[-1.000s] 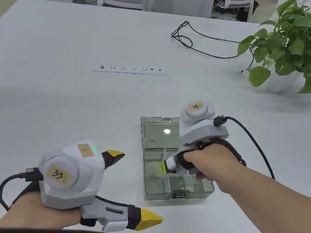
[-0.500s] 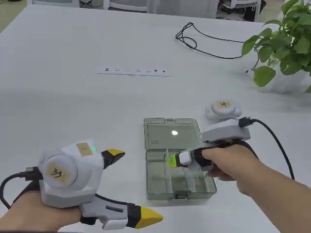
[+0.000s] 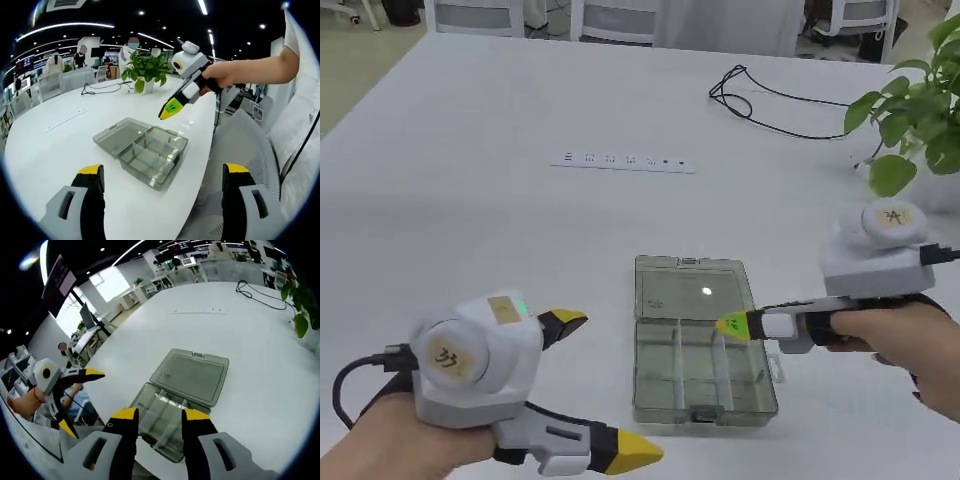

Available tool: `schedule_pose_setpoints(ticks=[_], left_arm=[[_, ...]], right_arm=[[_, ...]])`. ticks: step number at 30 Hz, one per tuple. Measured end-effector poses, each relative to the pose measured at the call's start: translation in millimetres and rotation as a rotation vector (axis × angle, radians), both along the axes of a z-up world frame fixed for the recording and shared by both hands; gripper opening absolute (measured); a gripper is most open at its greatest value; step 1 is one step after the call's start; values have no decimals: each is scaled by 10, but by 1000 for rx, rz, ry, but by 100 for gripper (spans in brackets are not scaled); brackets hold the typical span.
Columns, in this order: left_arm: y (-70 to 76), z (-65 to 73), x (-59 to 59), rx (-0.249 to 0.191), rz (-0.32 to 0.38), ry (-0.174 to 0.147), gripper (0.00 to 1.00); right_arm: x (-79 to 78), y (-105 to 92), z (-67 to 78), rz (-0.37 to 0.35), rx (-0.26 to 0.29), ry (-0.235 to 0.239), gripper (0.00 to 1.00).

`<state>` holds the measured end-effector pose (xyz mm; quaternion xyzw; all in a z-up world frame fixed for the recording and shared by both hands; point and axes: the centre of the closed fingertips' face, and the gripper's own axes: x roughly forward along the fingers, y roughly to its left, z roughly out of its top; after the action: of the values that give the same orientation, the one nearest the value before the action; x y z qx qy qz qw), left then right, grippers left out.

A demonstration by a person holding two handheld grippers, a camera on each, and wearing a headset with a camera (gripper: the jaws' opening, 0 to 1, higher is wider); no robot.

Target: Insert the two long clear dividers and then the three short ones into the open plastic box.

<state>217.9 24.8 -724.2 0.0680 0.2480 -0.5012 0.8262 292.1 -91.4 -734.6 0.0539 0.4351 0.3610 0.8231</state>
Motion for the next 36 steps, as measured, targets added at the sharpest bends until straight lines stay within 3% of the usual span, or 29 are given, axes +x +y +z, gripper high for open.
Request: schedule_pose_setpoints(ticks=[1, 2, 4, 6, 7, 8, 11, 17, 25, 28, 33, 36], left_arm=[[5, 5, -9, 3, 2, -2, 100], [8, 7, -14, 6, 3, -2, 100], [16, 8, -22, 8, 6, -2, 100], [20, 9, -29, 10, 10, -2, 100], [21, 7, -36, 12, 11, -2, 100], [21, 8, -39, 13, 13, -3, 100], [16, 19, -43, 9, 21, -7, 100], [26, 12, -36, 7, 28, -12, 100], [57, -13, -25, 12, 26, -7, 100], [61, -2, -16, 7, 24, -8, 100], [85, -13, 3, 8, 24, 1, 100], [98, -24, 17, 11, 25, 5, 100]], right_arm=[[-22, -52, 16, 25, -10, -7, 38], [-22, -63, 50, 54, -14, -45, 39], [-76, -135, 54, 63, -31, -33, 41], [-105, -189, 91, 110, -40, -75, 44], [-145, -238, 90, 121, -51, -62, 45], [-154, -265, 96, 147, -60, -78, 46], [-187, -389, 80, 231, -129, -124, 51], [-298, -495, 13, 382, -195, -143, 59], [-396, -624, -229, 599, -309, -153, 62], [-379, -704, -359, 681, -383, -167, 61], [-308, -823, -615, 783, -466, -178, 59], [-273, -826, -726, 803, -485, -174, 56]])
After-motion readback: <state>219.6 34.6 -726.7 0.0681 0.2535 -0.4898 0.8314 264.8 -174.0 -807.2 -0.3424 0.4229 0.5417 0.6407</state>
